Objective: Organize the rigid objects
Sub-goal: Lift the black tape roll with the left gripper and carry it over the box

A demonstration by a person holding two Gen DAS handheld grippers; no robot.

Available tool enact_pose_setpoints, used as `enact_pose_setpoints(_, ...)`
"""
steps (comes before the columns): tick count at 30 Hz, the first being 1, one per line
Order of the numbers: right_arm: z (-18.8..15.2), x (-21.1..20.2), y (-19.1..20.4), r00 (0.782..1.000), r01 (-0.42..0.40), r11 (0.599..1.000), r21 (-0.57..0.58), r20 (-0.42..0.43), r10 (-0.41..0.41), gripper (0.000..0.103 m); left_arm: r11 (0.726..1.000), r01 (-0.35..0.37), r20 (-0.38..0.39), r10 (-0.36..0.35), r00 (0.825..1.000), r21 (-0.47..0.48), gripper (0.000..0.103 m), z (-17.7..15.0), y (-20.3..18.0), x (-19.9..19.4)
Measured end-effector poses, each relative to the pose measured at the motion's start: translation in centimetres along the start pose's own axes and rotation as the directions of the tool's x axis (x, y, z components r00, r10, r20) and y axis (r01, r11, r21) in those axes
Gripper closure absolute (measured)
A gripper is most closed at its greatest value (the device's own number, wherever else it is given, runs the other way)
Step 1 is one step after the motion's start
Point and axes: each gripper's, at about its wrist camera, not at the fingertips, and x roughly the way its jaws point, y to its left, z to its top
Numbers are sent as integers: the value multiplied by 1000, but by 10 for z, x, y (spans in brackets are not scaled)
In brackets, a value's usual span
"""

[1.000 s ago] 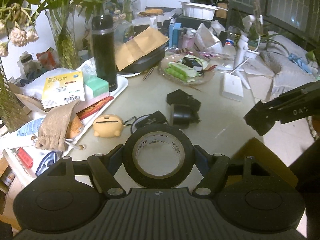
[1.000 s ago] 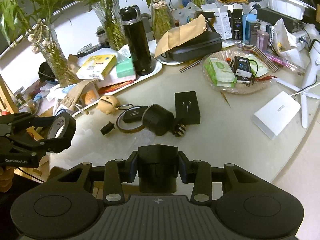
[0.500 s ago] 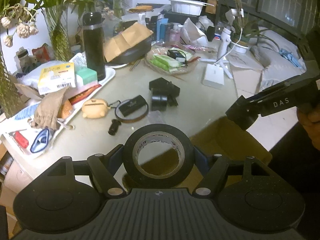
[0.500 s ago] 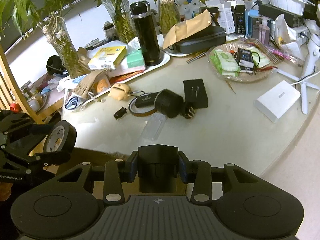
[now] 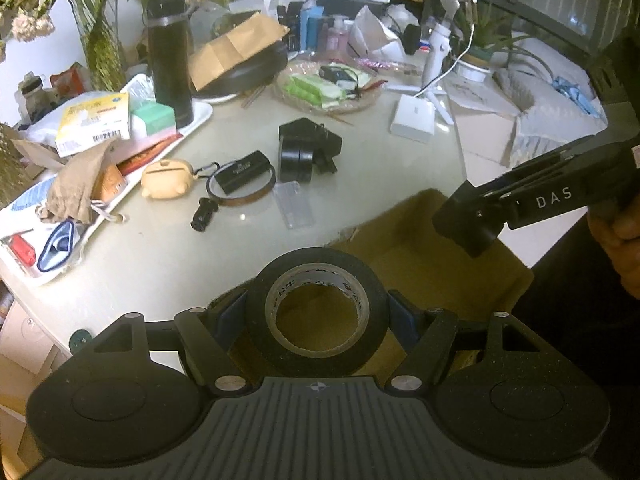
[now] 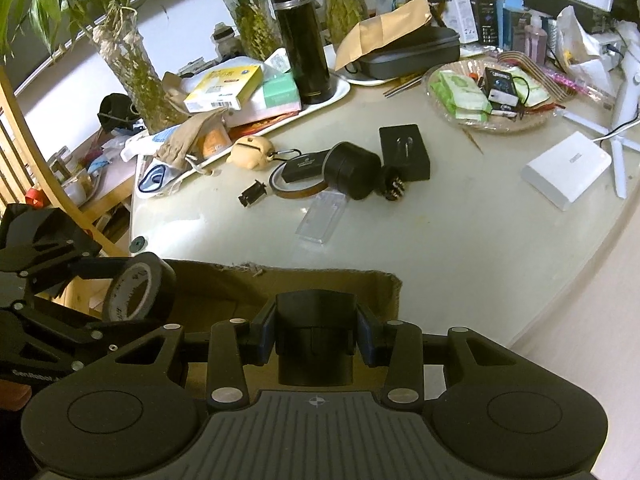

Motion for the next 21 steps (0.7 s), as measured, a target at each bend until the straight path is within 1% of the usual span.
enact_pose_setpoints(3, 0, 6, 3, 1000, -4, 1000, -20, -4, 4, 58, 1000, -26, -17, 25, 1000, -12, 30, -1, 1, 6)
enact_pose_setpoints(4, -1, 7, 3, 1000, -4, 1000, -24, -1, 4, 50, 999, -38, -20, 38, 999, -17, 30, -2, 2, 6)
enact_pose_setpoints(5, -1, 7, 3, 1000, -4, 1000, -26, 3, 4, 44, 999, -45, -15, 45, 999, -22, 30, -2, 2, 6)
enact_pose_setpoints(6, -1, 6, 3, 1000, -1, 1000, -26, 10, 1, 34, 999, -46, -9, 46, 999, -26, 30, -2, 3, 4)
enact_pose_setpoints(7, -2, 5, 3, 1000, 1, 1000, -27, 17, -1, 29, 999, -45, -4, 45, 999, -29, 30, -3, 4, 3)
enact_pose_setpoints(10, -2, 3, 0, 1000, 1, 1000, -20, 23, -1, 25, 998, -58, 13, 58, 998, -24, 30, -2, 3, -4)
enact_pose_setpoints(14, -3, 0, 1, 1000, 3, 1000, -17, 29, -3, 23, 997, -74, 21, 74, 997, -17, 30, -3, 1, -10)
enact_pose_setpoints(16, -5, -2, 1, 999, 7, 1000, -21, 37, -6, 15, 996, -89, 14, 89, 996, -12, 30, -5, 1, -11)
enact_pose_setpoints(21, -11, -3, -5, 999, 14, 1000, 3, 35, -14, 15, 993, -111, 6, 112, 994, -30, 30, -10, 7, -13)
